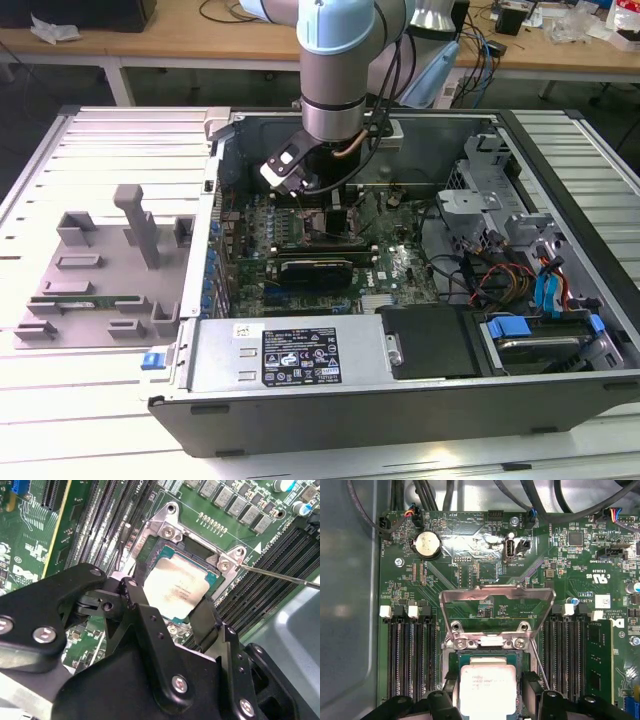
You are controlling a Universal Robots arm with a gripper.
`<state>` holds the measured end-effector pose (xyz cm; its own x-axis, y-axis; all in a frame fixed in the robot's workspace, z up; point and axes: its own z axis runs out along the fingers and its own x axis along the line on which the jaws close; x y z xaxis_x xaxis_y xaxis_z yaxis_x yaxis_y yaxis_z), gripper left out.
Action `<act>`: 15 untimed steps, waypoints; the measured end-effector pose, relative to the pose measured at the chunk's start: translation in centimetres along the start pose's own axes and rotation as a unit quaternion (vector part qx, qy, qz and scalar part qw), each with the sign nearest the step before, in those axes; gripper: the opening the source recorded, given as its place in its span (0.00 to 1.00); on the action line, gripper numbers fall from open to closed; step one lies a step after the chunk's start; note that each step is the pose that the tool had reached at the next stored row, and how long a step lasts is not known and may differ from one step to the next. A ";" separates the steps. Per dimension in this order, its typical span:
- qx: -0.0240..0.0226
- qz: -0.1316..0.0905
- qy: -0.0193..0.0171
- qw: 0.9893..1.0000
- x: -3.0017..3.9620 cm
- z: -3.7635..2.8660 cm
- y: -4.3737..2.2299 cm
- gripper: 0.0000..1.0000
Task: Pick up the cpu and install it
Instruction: 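Place the cpu into insertion slot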
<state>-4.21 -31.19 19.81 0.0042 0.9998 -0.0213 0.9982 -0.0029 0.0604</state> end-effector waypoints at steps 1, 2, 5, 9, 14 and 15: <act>0.000 0.000 0.000 1.000 -0.06 0.00 0.00 0.62; 0.000 0.000 0.000 1.000 -0.12 0.00 0.00 0.62; 0.000 0.000 0.000 1.000 -0.19 0.00 0.00 0.62; 0.000 0.000 0.000 1.000 -0.20 0.01 0.00 0.62; 0.000 0.000 0.000 1.000 -0.44 0.02 0.01 0.69; 0.000 0.000 0.000 1.000 -0.49 0.02 0.00 0.69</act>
<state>-4.20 -31.68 19.80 0.0041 0.9998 -0.0211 0.9982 -0.0029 0.0605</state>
